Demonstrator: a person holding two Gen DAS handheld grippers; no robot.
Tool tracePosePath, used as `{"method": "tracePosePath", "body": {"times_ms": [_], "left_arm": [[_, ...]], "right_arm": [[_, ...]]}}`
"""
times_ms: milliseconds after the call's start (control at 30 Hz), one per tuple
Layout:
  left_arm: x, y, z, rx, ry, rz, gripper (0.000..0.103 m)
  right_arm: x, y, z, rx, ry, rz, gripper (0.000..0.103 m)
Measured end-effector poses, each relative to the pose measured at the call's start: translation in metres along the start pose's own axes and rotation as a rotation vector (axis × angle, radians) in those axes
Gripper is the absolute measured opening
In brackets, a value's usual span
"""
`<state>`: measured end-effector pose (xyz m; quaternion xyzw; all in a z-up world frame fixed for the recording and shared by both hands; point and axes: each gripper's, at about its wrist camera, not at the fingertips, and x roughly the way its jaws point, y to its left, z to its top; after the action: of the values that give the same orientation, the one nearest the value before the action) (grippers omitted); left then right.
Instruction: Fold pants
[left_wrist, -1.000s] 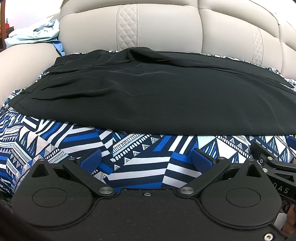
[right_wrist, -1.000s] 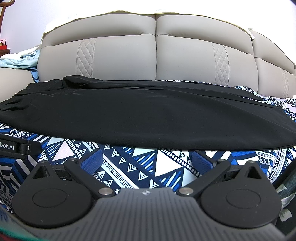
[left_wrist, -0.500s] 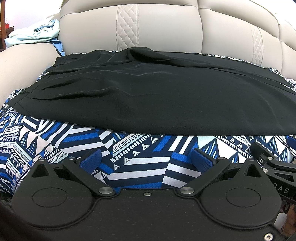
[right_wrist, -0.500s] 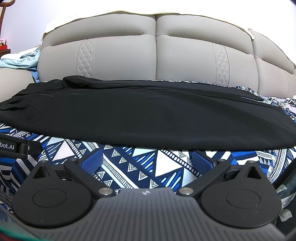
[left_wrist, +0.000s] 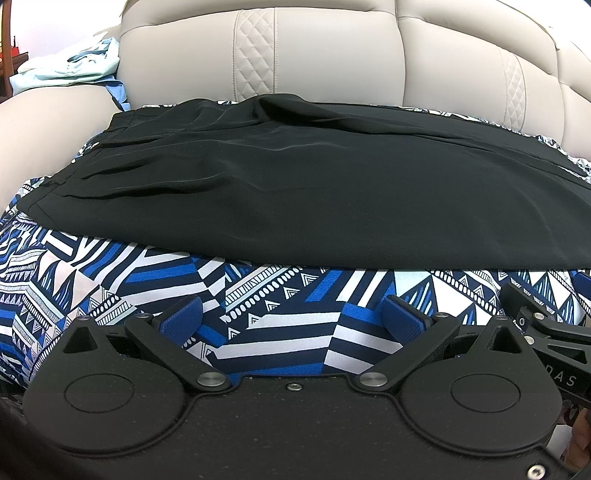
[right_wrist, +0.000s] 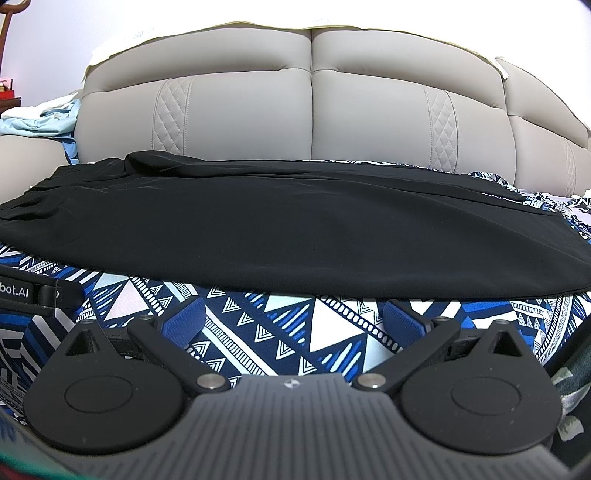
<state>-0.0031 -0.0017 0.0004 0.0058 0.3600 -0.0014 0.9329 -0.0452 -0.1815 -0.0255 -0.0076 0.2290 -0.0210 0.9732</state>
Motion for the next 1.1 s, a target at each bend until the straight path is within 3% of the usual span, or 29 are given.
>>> {"method": "tracePosePath", "body": {"times_ms": [567, 667, 733, 933, 1000, 1100], "left_arm": [[0.0, 0.0, 0.001, -0.001, 0.003, 0.005, 0.103], [-0.002, 0.002, 0.01, -0.011, 0.043, 0.004, 0.103], [-0.002, 0.01, 0.019, -0.045, 0.086, -0.015, 0.103], [-0.008, 0.063, 0.065, -0.252, 0.084, -0.102, 0.103], [-0.002, 0.085, 0.089, -0.312, 0.077, -0.1, 0.103], [0.014, 0.116, 0.131, -0.369, 0.049, -0.039, 0.103]], "right_arm": [[0.002, -0.001, 0.004, 0.002, 0.015, 0.0, 0.103], [0.001, 0.002, 0.008, -0.007, 0.039, -0.002, 0.103], [-0.003, 0.001, 0.016, -0.019, 0.057, -0.003, 0.103], [-0.019, -0.008, 0.058, -0.041, -0.075, 0.018, 0.103], [-0.006, -0.014, 0.08, -0.015, -0.078, 0.021, 0.103], [0.019, -0.018, 0.106, 0.004, -0.082, 0.033, 0.103]]}}
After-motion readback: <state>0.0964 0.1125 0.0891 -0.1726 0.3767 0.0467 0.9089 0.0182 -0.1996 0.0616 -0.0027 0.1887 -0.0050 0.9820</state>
